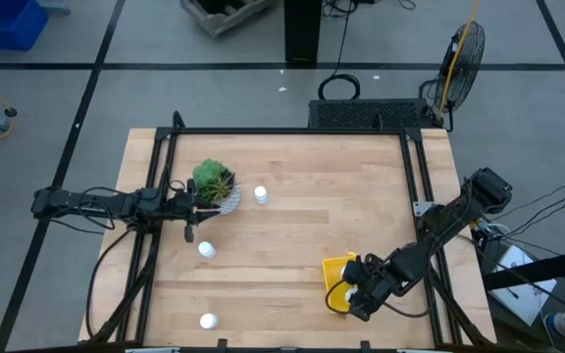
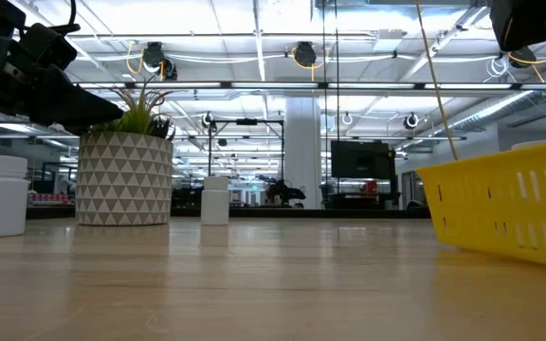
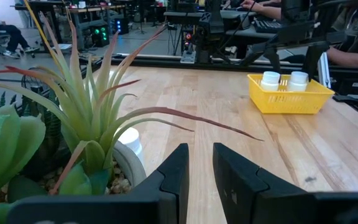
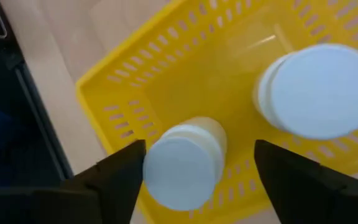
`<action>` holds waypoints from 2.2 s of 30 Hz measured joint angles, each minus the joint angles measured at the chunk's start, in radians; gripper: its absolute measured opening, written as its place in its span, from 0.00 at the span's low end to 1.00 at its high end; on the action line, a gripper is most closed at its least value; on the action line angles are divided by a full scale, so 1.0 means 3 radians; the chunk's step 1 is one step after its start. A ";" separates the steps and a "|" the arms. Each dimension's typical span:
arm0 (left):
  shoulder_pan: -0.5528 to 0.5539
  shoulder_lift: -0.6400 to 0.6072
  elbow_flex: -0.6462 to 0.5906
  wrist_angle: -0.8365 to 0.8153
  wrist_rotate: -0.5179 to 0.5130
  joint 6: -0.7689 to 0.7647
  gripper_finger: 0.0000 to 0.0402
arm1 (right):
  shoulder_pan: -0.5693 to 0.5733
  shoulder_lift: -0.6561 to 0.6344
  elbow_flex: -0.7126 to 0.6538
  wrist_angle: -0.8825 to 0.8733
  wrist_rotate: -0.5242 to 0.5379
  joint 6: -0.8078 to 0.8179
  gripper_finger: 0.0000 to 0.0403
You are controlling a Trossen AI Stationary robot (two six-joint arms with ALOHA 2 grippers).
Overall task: Pick and place pill bottles into a basket
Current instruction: Put the pill bottle into the basket, then put the top pill bottle into the basket
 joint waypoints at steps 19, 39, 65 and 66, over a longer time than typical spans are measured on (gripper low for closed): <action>-0.0001 0.0000 0.0000 0.0001 -0.0004 0.0001 0.19 | -0.0014 -0.0433 0.0005 -0.0006 0.0262 0.0044 0.64; 0.0001 0.0229 0.0394 0.0109 -0.0274 0.0122 0.19 | -0.0478 -0.1510 -0.0125 0.0129 0.3329 -0.2420 0.64; 0.0001 0.0636 0.0754 0.0078 -0.0267 0.0065 0.19 | -0.0678 -0.5106 -0.2536 0.2035 0.1403 -0.4309 0.50; 0.0001 0.0636 0.0754 0.0078 -0.0267 0.0043 0.19 | -0.0678 -0.5189 -0.2536 0.1925 0.1404 -0.4309 0.50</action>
